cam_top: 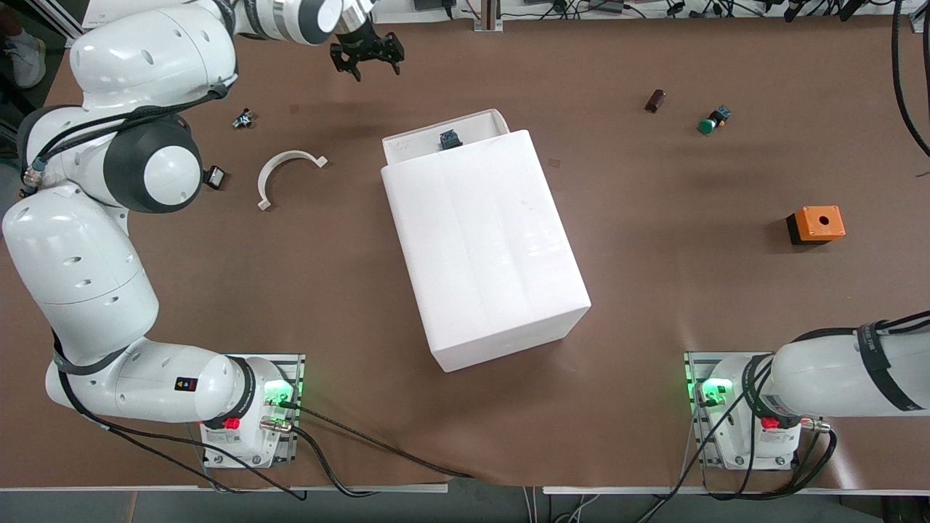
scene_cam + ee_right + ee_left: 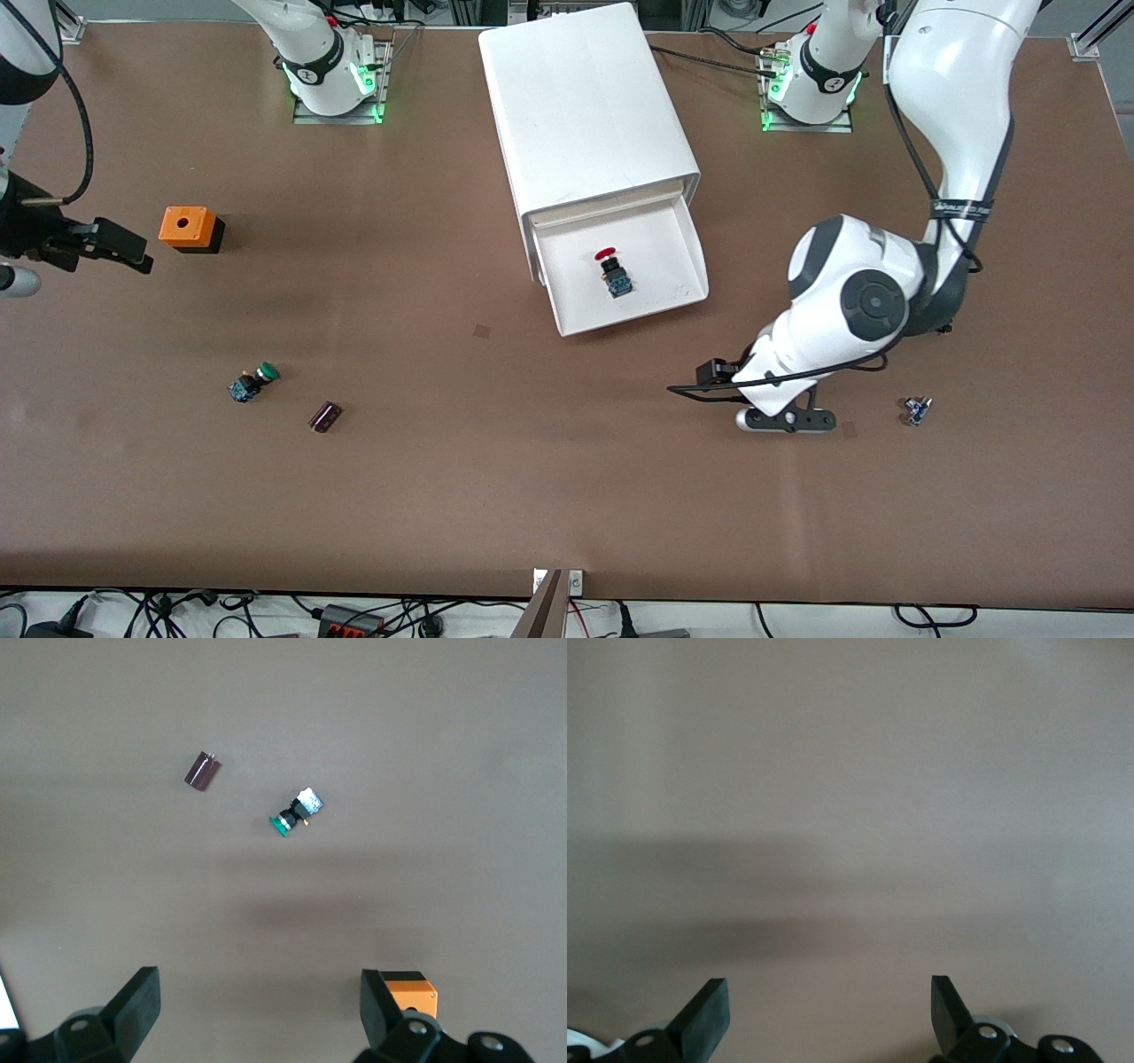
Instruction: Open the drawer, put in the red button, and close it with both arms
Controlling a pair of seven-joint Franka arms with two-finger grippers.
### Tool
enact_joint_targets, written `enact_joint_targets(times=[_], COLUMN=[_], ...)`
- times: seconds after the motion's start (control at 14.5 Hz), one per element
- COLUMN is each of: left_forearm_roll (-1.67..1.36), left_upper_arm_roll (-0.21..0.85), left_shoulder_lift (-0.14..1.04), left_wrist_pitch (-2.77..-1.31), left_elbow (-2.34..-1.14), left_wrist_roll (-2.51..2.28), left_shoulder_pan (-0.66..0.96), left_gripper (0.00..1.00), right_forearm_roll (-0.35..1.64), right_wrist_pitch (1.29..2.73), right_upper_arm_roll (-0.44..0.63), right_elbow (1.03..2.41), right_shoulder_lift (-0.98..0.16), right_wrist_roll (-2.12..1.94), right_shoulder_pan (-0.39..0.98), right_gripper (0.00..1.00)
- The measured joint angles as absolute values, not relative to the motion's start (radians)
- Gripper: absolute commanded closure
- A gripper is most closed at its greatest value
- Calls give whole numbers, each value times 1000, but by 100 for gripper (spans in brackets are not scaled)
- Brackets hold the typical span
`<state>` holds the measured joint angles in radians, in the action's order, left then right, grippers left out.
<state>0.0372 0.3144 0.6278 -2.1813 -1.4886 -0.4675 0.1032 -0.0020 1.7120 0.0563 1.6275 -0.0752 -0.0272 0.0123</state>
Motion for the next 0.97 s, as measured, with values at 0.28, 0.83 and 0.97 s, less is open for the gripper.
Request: enact_joint_targets(times=[0.28, 0.83, 0.97], left_forearm_roll=[37, 37, 37], left_upper_arm_roll=[371, 444, 477], left_shoulder_lift=[628, 628, 628], left_wrist_pitch=[-2178, -2057, -2048], left_elbow=[-1551, -1595, -1622], left_wrist_roll=[-700, -782, -812], left_shoulder_pan=[139, 198, 198], left_gripper=[0, 0, 0], right_forearm_roll=[-2, -2, -2], right_wrist_pitch=[1718, 1695, 1693], right_upper_arm_roll=[56, 54, 54], right_elbow=[1663, 1663, 1663], right_shoulder_lift=[-36, -32, -33], right_wrist_roll=[-27, -27, -27], right_shoulder_pan=[12, 12, 12], right_gripper=[0, 0, 0])
